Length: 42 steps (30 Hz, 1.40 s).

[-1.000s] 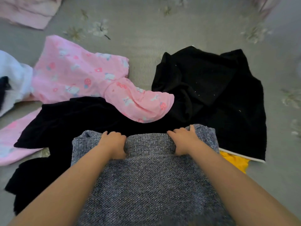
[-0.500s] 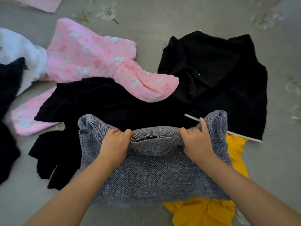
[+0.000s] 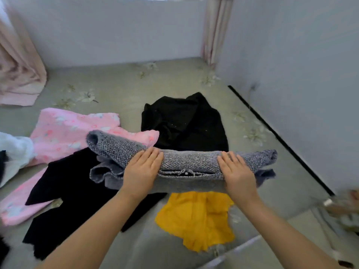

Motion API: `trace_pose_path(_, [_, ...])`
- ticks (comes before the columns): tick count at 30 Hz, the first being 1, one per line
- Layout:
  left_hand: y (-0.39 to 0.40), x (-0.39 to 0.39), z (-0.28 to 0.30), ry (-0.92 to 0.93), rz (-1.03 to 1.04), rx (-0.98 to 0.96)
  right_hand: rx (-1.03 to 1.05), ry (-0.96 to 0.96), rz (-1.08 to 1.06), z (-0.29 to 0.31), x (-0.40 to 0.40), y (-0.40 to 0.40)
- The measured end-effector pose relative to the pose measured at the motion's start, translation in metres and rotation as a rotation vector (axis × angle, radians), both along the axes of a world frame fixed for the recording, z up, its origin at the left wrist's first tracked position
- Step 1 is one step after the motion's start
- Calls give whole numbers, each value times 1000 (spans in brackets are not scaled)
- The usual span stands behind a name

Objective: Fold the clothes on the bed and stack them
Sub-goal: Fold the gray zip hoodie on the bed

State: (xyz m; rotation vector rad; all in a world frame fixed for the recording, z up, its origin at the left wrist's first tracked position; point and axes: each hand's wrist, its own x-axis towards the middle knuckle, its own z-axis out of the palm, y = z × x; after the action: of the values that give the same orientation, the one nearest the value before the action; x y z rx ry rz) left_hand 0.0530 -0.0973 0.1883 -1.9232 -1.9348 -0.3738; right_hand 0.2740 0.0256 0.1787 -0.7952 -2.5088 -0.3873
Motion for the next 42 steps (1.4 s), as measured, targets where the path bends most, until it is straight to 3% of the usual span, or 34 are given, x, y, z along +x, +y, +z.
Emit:
trace_pose_path(7, [88,94,122,127,-235,163,209,44,-364,122,113,22])
trace_pose_path(15, [176,264,195,121,-472,341,360,73,-713,203,286,33])
trace_pose_path(20, [241,384,208,83,-549,342,370,17,-815,213,400,66])
trace_pose_path(25, [318,487,202,95,-497,99,335,11,-871,218,502,122])
trace_pose_path(28, [361,535,202,80,-459,67,299,-12,-876,224,547,160])
trace_pose_path(33, [437,588,206,119,-429,10,193,-19,-905,225,600,244])
trace_pose_path(38, [537,624,206,134,-425,-66,-116,-161,-898,218,637,349])
trace_pose_path(42, [624,636,202,146,-425,-67,-86,-170,-868,220,654,438])
